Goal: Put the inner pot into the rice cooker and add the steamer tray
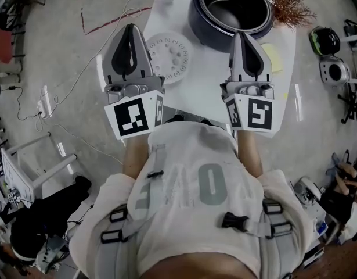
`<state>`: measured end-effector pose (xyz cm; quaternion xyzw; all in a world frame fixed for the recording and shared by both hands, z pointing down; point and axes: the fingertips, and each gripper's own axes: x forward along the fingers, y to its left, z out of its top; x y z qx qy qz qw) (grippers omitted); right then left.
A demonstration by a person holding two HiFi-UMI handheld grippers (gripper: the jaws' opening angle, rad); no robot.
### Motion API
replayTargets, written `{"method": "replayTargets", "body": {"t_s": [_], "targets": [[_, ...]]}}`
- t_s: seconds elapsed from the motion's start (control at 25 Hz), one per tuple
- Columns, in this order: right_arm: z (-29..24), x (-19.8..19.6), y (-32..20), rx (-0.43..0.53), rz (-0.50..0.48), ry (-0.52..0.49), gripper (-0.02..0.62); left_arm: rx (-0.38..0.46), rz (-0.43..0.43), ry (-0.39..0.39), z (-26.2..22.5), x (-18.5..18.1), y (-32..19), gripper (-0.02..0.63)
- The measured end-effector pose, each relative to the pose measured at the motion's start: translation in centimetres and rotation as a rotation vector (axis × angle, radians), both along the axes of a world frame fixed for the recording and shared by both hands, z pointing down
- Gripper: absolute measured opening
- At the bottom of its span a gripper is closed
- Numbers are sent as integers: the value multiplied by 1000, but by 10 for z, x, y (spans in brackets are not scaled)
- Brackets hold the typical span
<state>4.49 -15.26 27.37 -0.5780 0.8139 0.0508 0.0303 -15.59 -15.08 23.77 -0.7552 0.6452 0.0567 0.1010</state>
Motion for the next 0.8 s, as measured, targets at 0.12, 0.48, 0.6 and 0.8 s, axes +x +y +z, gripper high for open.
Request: {"method": "replayTargets", "body": {"t_s": [0.12,0.48,0.6,0.8], "targets": [[1,-7,-2,-8,-11,-7,9,-2,-11,11,1,-10,-1,21],[52,-14,-23,-208,-81,-154,159,-131,53,187,50,-47,-25,160],[97,-13,-29,-343,-88,-231,204,-252,48,293,104,-68,-37,218],[181,-16,-36,-591,-81,-395,216,-498,-28,493,207,-100,-29,216]]}}
